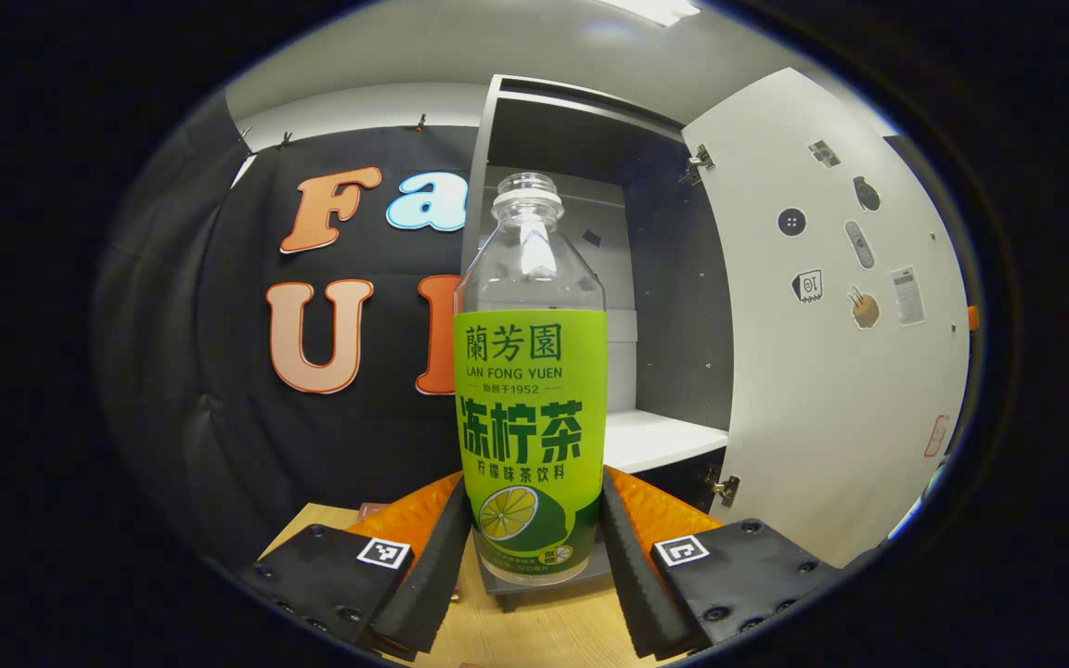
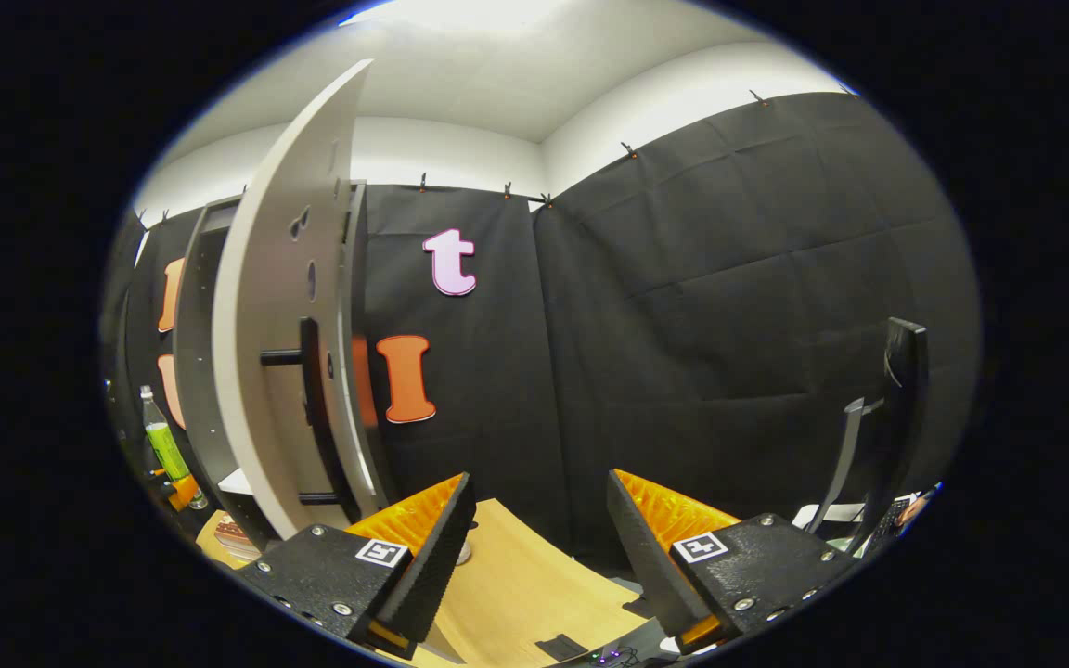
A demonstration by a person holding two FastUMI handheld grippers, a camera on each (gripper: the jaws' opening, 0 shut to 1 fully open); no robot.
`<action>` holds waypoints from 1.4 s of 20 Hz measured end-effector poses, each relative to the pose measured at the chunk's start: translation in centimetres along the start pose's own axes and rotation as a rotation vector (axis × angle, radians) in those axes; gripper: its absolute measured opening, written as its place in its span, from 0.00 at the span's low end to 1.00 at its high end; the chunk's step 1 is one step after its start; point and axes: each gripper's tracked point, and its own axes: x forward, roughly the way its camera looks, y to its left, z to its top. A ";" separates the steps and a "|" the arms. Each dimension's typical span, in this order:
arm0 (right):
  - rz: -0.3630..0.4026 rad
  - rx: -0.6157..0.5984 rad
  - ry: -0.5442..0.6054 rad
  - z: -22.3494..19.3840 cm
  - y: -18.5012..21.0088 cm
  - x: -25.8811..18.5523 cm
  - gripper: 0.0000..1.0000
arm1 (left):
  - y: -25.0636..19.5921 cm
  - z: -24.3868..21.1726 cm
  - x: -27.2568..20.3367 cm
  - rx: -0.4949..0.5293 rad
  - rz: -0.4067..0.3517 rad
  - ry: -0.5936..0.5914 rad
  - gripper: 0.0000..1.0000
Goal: Open the cabinet door with the right hand, grasp the bottle in the cabinet with the left hand and place it on the coaster, then close the cabinet door with the right hand.
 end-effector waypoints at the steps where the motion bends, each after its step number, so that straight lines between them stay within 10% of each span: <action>1: 0.010 0.001 0.002 -0.3 0.4 -0.2 0.84 | 0.4 -0.7 -1.0 0.001 0.004 0.002 0.81; 28: 0.000 0.023 0.037 -7.6 0.1 -0.7 0.89 | 1.6 -25.6 -11.8 -0.016 -0.009 0.149 0.81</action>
